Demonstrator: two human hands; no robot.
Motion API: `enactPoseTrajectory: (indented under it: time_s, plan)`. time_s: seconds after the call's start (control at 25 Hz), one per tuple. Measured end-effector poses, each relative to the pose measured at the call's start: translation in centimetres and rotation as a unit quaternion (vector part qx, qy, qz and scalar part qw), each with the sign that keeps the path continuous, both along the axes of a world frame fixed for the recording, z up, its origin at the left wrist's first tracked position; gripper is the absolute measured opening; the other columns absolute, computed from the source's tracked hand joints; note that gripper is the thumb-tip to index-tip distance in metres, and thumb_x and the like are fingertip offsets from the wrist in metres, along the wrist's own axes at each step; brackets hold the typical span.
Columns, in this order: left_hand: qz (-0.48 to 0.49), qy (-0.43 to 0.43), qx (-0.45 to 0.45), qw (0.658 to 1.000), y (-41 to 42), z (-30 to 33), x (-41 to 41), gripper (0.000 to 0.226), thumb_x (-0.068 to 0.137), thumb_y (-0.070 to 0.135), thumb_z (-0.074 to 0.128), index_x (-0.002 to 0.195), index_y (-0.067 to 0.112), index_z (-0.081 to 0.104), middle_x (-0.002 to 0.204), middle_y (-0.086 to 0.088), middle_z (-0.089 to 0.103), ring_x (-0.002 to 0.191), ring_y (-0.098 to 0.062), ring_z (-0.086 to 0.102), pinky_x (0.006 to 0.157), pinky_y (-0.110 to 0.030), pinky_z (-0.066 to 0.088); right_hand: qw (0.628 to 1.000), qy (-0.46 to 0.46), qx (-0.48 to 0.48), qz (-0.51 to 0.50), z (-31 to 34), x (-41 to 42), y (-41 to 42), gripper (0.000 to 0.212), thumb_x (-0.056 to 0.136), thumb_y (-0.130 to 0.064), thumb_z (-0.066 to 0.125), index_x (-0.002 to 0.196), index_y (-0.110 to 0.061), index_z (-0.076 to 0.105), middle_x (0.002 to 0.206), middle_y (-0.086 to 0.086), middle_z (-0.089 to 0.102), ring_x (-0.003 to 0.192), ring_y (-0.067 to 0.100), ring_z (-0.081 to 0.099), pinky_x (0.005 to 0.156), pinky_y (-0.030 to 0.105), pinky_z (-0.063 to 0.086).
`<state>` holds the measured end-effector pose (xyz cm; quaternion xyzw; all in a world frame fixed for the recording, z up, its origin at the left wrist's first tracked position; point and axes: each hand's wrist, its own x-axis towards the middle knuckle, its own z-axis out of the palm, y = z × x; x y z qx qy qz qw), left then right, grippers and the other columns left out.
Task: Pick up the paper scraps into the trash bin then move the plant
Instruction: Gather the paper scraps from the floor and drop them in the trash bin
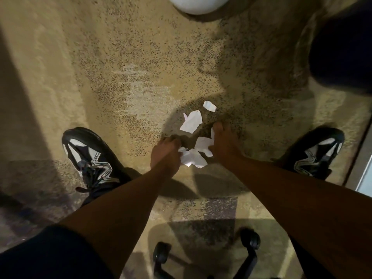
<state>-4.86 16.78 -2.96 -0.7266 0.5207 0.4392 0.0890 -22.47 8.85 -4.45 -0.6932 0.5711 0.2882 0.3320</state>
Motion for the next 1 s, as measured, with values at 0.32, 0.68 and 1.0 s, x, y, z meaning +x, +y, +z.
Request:
enactPoseTrajectory:
  time_s: [0.32,0.68,1.0]
  plan:
    - [0.107,0.136,-0.028,0.984,-4.9,-0.3,0.7,0.026,0.088,0.025,0.07,0.111,0.023,0.057,0.143,-0.009,0.046,0.127,-0.032,0.052,0.1,-0.051,0.05,0.996,-0.082,0.013,0.037,0.1,-0.6,0.7,0.014,0.095,-0.006,0.057,0.107,-0.012,0.06,0.109,0.013,0.069,0.1,0.037,0.066,0.08,0.044,0.055]
    - [0.079,0.095,-0.031,0.992,-9.0,-0.6,-1.4,0.014,0.086,0.001,0.059,0.082,0.012,0.051,0.102,-0.011,0.056,0.086,-0.027,0.053,0.064,-0.032,0.036,0.986,-0.125,-0.089,0.062,0.8,1.2,-5.8,0.026,0.085,-0.011,0.069,0.111,-0.007,0.066,0.126,0.017,0.058,0.112,0.038,0.057,0.075,0.041,0.052]
    - [0.132,0.083,-0.044,0.987,-7.3,-0.2,1.1,0.046,0.082,0.011,0.059,0.125,0.026,0.051,0.104,-0.002,0.068,0.093,-0.026,0.061,0.076,-0.039,0.048,0.982,-0.104,-0.045,0.152,-0.1,2.5,-6.6,0.038,0.086,-0.003,0.066,0.122,-0.011,0.058,0.125,0.015,0.058,0.118,0.035,0.051,0.088,0.045,0.053]
